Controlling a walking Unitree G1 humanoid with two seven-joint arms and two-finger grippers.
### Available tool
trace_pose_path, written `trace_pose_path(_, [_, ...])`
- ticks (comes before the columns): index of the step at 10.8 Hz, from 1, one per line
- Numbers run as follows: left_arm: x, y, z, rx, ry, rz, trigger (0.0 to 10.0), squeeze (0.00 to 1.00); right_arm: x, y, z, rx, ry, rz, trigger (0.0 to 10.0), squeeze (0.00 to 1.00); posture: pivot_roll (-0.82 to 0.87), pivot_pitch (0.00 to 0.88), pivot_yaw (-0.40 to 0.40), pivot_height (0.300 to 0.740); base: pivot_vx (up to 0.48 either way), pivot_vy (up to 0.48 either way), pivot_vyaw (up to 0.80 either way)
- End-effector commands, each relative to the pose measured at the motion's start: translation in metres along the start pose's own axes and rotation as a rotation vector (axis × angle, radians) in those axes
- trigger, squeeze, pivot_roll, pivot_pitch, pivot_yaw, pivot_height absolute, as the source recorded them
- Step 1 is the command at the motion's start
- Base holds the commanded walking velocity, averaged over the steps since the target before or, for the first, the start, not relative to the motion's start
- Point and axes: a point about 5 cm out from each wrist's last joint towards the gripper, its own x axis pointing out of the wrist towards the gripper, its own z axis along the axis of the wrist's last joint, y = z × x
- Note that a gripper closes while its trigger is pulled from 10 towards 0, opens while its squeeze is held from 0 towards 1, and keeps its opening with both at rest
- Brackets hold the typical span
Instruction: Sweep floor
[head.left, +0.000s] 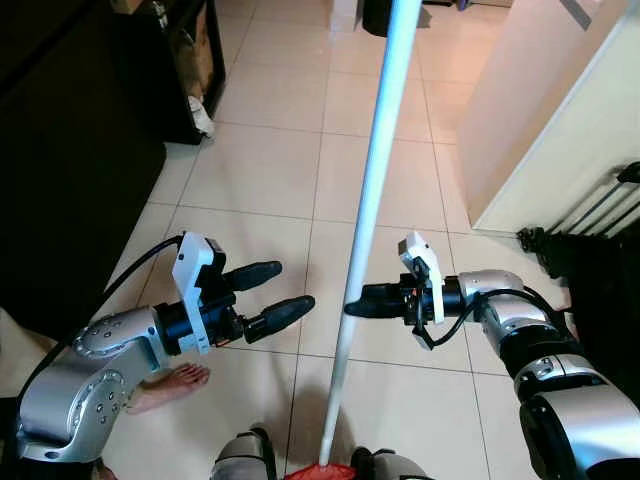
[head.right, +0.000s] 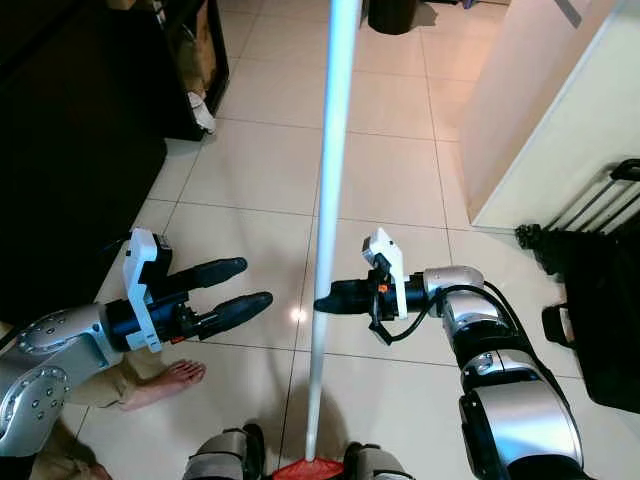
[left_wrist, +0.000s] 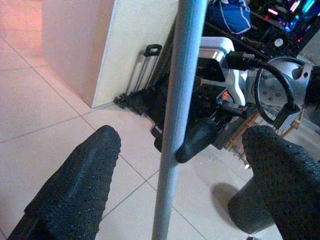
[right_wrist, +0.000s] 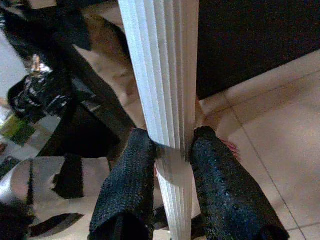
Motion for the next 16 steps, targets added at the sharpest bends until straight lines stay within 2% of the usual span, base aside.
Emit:
trace_pose_path(1, [-0.002,-0.003,-0.001,-0.005,0.014,-0.024,10.0,0.00,-0.003,0.002,0.009,-0.014,-0.027,0.057,10.0,0.00,0.12,0.174,-0.053,0.740,0.000,0.000,0.00])
trace_pose_path(2, [-0.004,-0.005,-0.001,-0.001,0.029,-0.036,10.0,0.00,-0.003,0.005,0.009,-0.010,-0.020,0.112,10.0,0.00,0.12,0.175,-0.054,0.740,0.000,0.000,0.00])
trace_pose_path(4, [-0.004,-0.006,-0.002,0.003,0.038,-0.043,10.0,0.00,-0.003,0.009,0.006,-0.010,0.009,0.147,10.0,0.00,0.12,0.177,-0.056,0.740,0.000,0.000,0.00])
trace_pose_path(7, [0.011,-0.021,-0.005,-0.011,0.046,-0.141,10.0,0.00,0.003,0.018,0.003,-0.011,0.013,0.207,10.0,0.00,0.12,0.181,-0.058,0.740,0.000,0.000,0.00])
trace_pose_path(12, [0.023,-0.039,0.002,0.012,0.048,-0.239,10.0,0.00,0.008,0.024,0.006,-0.016,0.017,0.257,10.0,0.00,0.12,0.181,-0.059,0.740,0.000,0.000,0.00])
trace_pose_path(14, [0.023,-0.043,0.004,0.020,0.060,-0.264,10.0,0.00,0.007,0.028,0.007,-0.015,0.011,0.284,10.0,0.00,0.12,0.182,-0.060,0.740,0.000,0.000,0.00])
trace_pose_path(16, [0.016,-0.042,0.000,0.018,0.095,-0.254,10.0,0.00,0.000,0.028,0.009,-0.013,0.013,0.276,10.0,0.00,0.12,0.184,-0.060,0.740,0.000,0.000,0.00])
